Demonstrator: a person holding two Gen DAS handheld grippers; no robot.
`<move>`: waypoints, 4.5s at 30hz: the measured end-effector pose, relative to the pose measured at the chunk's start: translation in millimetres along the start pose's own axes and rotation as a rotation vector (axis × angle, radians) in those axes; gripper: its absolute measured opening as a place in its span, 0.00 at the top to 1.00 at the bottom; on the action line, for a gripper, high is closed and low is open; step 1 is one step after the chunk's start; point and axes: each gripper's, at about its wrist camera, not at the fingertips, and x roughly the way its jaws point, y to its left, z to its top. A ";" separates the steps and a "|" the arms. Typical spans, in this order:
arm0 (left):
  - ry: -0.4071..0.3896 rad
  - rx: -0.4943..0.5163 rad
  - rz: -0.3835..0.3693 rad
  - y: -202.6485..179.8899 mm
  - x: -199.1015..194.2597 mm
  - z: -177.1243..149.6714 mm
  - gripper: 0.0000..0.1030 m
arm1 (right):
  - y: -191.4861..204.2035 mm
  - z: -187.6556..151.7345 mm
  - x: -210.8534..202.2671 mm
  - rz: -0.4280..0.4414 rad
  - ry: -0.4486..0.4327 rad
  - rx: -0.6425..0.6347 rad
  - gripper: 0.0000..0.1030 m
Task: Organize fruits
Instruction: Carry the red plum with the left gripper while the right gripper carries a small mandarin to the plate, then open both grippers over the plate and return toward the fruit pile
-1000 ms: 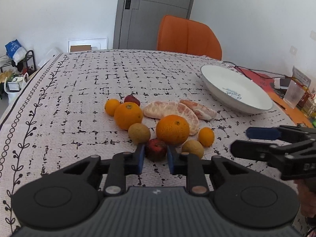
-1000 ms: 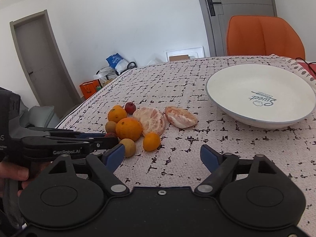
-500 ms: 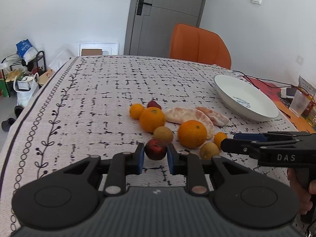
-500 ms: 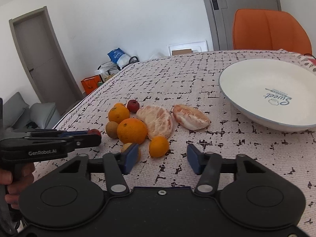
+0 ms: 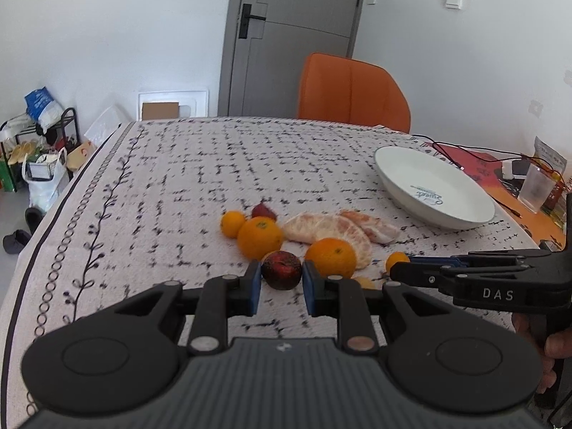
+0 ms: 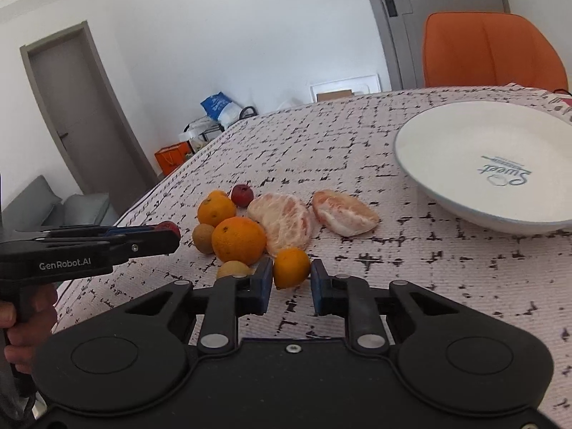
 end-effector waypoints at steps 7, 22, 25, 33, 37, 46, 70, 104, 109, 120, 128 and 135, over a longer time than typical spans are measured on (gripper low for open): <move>-0.003 0.043 -0.031 -20.4 7.8 10.4 0.78 | -13.2 3.8 -19.4 -0.026 -0.049 0.013 0.80; -0.009 0.118 -0.099 -62.0 27.8 30.3 0.78 | -42.8 9.6 -49.1 -0.081 -0.119 0.047 0.80; -0.009 0.134 -0.107 -68.9 32.8 33.4 0.78 | -48.8 10.7 -53.7 -0.090 -0.131 0.052 0.80; -0.011 0.170 -0.132 -88.7 47.4 44.7 0.78 | -65.8 14.5 -58.1 -0.110 -0.153 0.070 0.80; -0.008 0.183 -0.150 -98.7 56.4 50.3 0.78 | -74.7 15.9 -58.8 -0.134 -0.164 0.082 0.80; 0.016 0.239 -0.206 -121.3 82.1 63.5 0.78 | -91.3 18.3 -58.6 -0.184 -0.185 0.116 0.80; 0.045 0.250 -0.162 -137.6 94.7 72.2 0.65 | -103.2 14.6 -74.7 -0.230 -0.235 0.175 0.66; -0.124 0.076 0.005 -39.9 -28.7 65.7 0.09 | -26.9 25.1 -112.4 -0.223 -0.296 0.104 0.00; -0.131 0.050 0.024 -25.0 -41.7 59.0 0.09 | -13.4 25.4 -109.7 -0.226 -0.282 0.081 0.00; -0.128 -0.007 0.040 7.2 -55.0 43.0 0.09 | 11.9 24.4 -93.7 -0.205 -0.238 0.020 0.00; -0.140 -0.052 0.045 28.7 -58.7 31.1 0.09 | 33.8 24.4 -73.5 -0.164 -0.185 -0.050 0.00; -0.136 -0.074 0.042 42.4 -56.3 23.8 0.11 | 44.0 25.2 -57.9 -0.135 -0.144 -0.075 0.00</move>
